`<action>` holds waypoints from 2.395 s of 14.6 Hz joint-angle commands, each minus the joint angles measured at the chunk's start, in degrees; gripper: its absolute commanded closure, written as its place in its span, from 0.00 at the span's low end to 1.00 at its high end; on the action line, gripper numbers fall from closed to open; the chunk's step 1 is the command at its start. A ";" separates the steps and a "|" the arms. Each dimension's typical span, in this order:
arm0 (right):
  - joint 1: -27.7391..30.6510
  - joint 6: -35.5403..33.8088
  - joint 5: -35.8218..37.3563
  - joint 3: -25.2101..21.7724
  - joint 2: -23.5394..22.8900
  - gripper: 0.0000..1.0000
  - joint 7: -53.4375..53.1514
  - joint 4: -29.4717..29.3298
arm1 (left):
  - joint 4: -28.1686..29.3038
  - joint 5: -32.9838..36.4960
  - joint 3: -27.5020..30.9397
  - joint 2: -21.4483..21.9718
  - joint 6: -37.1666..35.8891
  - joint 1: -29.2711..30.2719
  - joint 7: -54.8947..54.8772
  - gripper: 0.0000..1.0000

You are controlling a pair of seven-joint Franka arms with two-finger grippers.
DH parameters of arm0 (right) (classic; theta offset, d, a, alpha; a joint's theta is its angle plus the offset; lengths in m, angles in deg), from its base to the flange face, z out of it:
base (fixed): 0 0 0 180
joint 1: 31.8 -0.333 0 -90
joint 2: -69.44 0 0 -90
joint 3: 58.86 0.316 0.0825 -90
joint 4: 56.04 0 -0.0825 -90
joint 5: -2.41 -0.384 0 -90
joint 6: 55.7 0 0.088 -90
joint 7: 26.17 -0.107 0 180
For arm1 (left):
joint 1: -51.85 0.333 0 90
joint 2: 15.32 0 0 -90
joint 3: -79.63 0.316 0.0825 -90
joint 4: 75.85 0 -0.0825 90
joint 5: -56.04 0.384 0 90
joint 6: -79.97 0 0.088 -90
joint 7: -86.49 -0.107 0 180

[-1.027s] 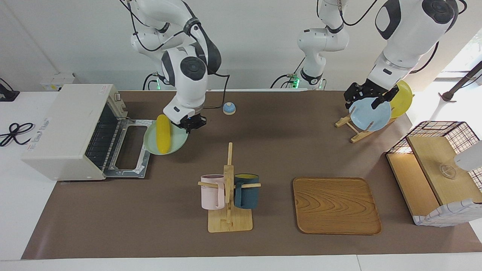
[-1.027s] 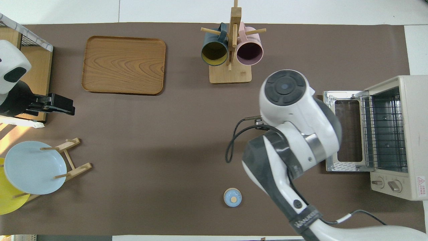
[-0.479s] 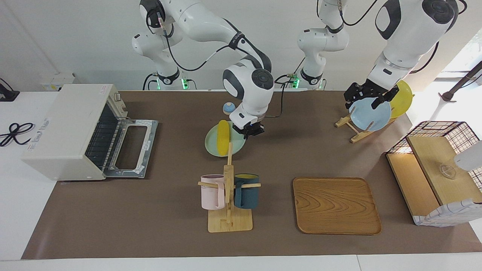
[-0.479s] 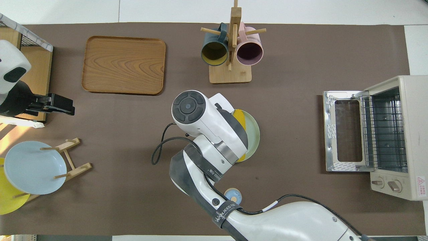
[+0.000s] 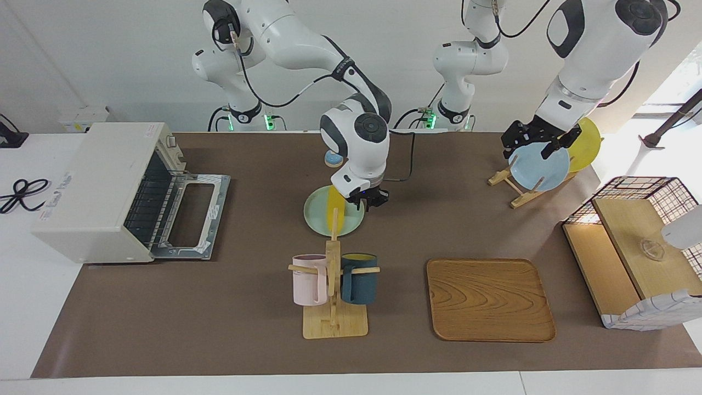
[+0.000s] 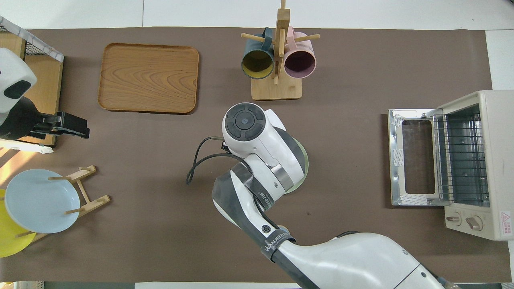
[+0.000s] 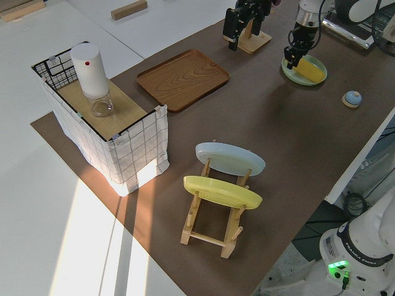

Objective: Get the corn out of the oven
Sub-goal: 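Pull the plate with corn out and set it on the table, then grasp the yellow corn with the left gripper while the right gripper withdraws, then lift the corn with the left gripper and carry it to the tray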

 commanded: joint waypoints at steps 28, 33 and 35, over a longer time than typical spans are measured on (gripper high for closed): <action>34.58 16.25 4.90 -0.30 21.22 1.00 28.68 39.39 | 3.99 -4.02 -0.45 -25.27 39.81 -40.62 37.67 0.00; 37.22 13.44 13.96 -0.30 21.39 1.00 28.68 38.95 | 5.12 -0.50 -0.54 -28.10 44.83 -40.98 34.24 0.00; 37.22 12.65 14.58 -0.30 21.39 1.00 28.77 38.78 | 5.83 -0.42 -0.54 -28.10 45.27 -40.98 33.63 0.00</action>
